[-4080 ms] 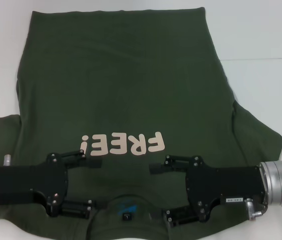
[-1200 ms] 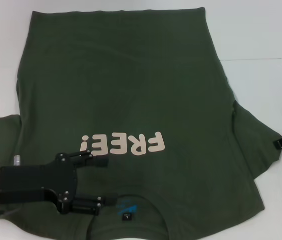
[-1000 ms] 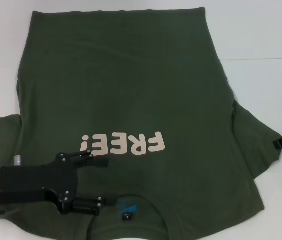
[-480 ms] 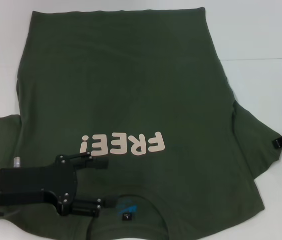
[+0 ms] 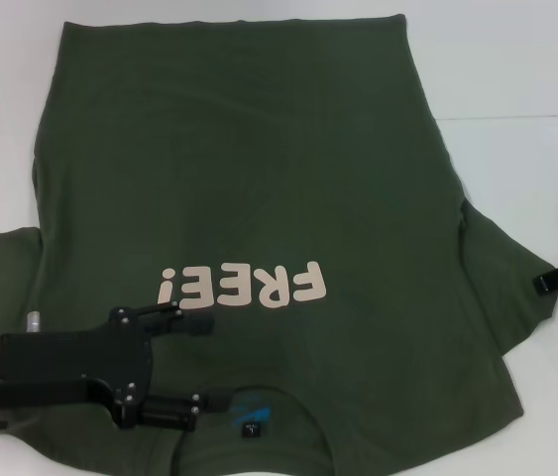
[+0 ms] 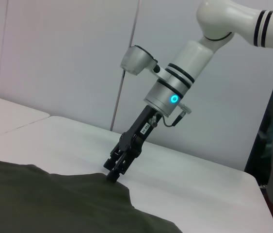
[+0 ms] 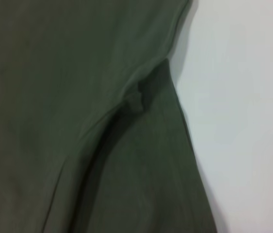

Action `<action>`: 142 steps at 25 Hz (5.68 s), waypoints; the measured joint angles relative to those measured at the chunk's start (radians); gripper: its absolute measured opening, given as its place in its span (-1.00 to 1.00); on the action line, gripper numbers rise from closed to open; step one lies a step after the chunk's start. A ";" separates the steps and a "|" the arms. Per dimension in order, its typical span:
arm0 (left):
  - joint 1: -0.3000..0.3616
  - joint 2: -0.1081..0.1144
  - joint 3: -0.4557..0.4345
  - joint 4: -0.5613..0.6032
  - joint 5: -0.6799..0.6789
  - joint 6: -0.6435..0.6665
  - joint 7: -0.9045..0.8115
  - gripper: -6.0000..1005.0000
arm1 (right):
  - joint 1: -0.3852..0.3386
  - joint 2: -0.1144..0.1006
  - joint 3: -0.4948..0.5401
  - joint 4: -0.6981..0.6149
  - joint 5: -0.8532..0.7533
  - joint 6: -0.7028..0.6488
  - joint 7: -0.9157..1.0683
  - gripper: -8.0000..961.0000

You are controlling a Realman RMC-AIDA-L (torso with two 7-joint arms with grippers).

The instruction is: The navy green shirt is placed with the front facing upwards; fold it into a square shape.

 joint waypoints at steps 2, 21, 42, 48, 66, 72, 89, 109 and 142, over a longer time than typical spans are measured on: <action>0.001 0.000 0.000 0.000 0.000 -0.001 0.000 0.86 | 0.003 0.000 0.001 0.005 0.000 0.010 0.000 0.62; 0.005 0.000 0.000 0.000 0.000 -0.004 -0.004 0.86 | 0.020 0.000 0.007 0.057 0.000 0.057 0.002 0.59; 0.005 0.000 0.000 0.000 0.001 -0.011 -0.005 0.86 | 0.031 0.000 0.009 0.084 0.000 0.073 0.002 0.26; 0.005 0.000 0.000 0.000 0.002 -0.013 -0.005 0.86 | 0.036 0.001 0.010 0.086 0.001 0.083 0.015 0.20; 0.002 0.000 0.000 0.000 0.001 -0.026 -0.006 0.86 | 0.044 -0.010 0.010 0.100 0.000 0.084 0.029 -0.95; 0.002 0.000 0.000 -0.001 0.001 -0.028 -0.007 0.86 | 0.025 -0.026 0.024 0.055 -0.004 0.086 0.046 -0.95; 0.001 0.000 0.000 -0.002 0.001 -0.028 -0.008 0.86 | -0.018 -0.039 0.076 -0.085 0.106 -0.015 0.046 -0.94; -0.007 0.002 -0.007 -0.002 -0.004 -0.044 -0.009 0.86 | 0.158 0.072 -0.139 0.075 0.338 0.214 0.007 -0.79; 0.003 -0.002 -0.025 -0.005 -0.011 -0.076 -0.010 0.86 | -0.131 0.068 -0.217 -0.108 0.781 0.133 -0.420 0.49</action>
